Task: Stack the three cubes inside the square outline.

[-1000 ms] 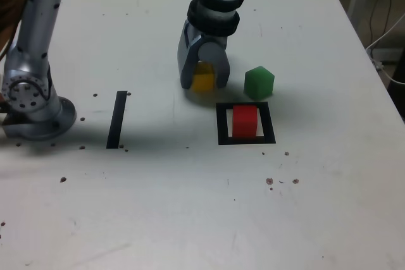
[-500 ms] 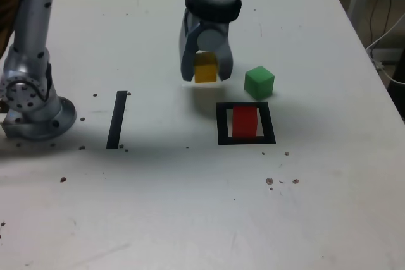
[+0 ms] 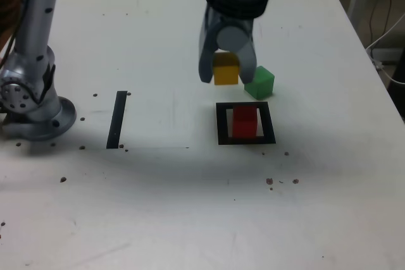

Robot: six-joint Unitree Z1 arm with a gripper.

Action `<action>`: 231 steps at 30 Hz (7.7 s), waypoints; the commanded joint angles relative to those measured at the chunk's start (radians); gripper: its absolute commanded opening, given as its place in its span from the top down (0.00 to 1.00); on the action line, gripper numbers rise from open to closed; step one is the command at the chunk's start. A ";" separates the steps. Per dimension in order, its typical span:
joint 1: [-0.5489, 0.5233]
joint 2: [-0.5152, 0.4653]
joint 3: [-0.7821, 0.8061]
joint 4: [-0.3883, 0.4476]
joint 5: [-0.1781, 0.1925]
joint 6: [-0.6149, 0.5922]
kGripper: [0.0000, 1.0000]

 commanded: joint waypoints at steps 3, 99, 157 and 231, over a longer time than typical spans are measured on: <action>-0.031 0.035 -0.045 0.019 -0.009 -0.013 0.78; -0.094 0.099 -0.084 0.044 0.055 -0.067 0.01; -0.133 0.151 -0.158 0.050 -0.011 -0.081 0.00; 0.221 0.346 -0.333 0.081 -0.110 -0.043 0.80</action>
